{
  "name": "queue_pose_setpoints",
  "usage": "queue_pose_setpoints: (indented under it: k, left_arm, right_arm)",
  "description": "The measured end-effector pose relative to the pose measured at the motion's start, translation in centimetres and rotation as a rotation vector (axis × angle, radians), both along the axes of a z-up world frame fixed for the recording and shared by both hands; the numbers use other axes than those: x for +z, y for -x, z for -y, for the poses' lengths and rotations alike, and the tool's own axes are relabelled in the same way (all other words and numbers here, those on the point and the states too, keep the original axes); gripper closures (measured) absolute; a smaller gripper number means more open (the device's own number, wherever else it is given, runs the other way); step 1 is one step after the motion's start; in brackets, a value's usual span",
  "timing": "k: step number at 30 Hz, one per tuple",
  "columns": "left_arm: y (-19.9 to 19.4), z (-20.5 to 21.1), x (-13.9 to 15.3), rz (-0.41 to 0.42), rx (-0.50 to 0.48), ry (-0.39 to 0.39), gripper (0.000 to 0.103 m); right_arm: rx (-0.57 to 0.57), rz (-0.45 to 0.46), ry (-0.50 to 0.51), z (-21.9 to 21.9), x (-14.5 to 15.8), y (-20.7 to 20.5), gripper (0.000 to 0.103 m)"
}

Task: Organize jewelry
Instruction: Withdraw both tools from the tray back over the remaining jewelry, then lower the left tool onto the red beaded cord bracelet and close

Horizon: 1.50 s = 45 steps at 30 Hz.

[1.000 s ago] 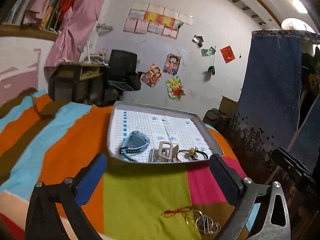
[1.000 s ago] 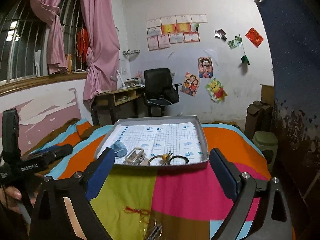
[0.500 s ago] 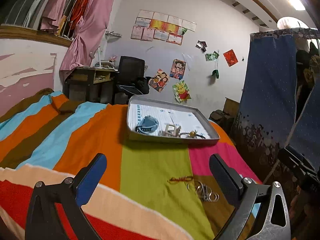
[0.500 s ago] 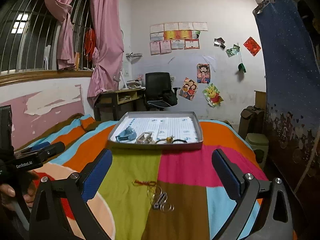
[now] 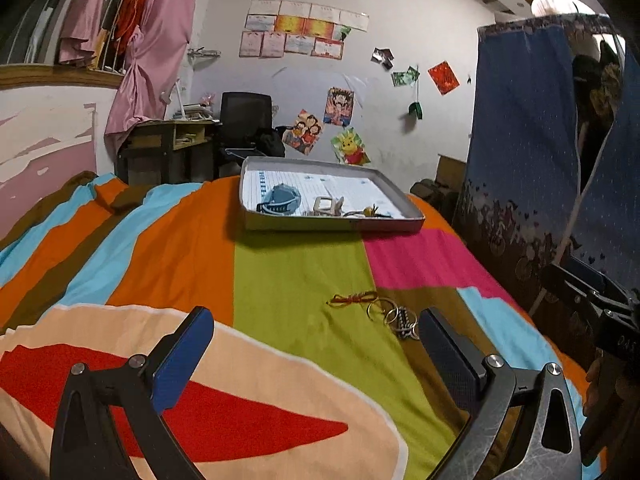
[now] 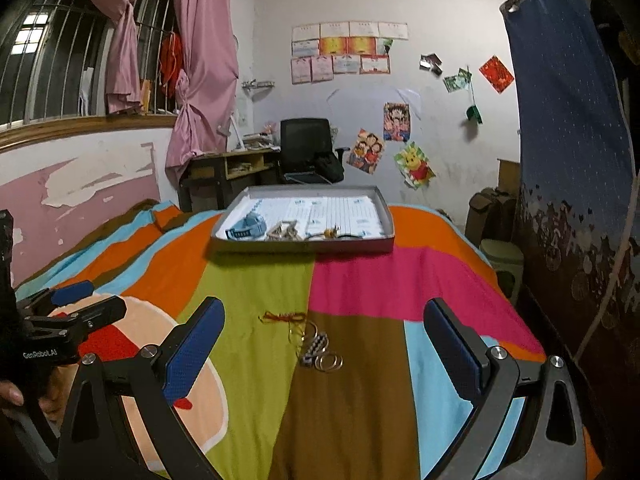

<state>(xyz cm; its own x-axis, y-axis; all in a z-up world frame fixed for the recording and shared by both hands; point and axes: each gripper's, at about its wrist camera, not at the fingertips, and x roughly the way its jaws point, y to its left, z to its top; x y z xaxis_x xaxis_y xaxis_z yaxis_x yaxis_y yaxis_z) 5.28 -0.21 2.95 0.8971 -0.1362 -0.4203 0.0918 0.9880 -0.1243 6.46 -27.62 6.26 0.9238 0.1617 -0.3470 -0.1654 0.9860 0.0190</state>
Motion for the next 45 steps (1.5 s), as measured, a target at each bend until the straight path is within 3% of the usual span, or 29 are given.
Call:
queue_pose_setpoints:
  k: [10, 19, 25, 34, 40, 45]
  left_arm:
    - [0.0, -0.2, 0.0, -0.021, 0.038, -0.013, 0.000]
    - [-0.2, -0.8, 1.2, 0.011, 0.084, 0.017, 0.000]
    - [-1.8, 0.0, 2.1, 0.043, 0.088, -0.002, 0.000]
    - [-6.6, 0.2, 1.3, 0.029, 0.108, -0.009, 0.000]
    - [-11.4, 0.0, -0.4, -0.021, 0.051, 0.002, 0.000]
    - [-15.2, -0.1, -3.5, -0.083, -0.022, 0.035, 0.000]
  right_arm:
    - [-0.029, -0.041, 0.000, -0.8, -0.7, 0.0, 0.005]
    - [-0.059, 0.031, -0.022, -1.1, 0.8, 0.0, 0.005]
    - [-0.060, 0.050, -0.046, -0.9, 1.1, -1.1, 0.005]
    - [-0.075, 0.045, -0.026, 0.3, 0.9, -5.2, 0.005]
    - [-0.099, -0.001, -0.021, 1.6, 0.1, -8.4, 0.005]
    - [-0.124, -0.071, -0.036, 2.1, -2.4, -10.8, 0.005]
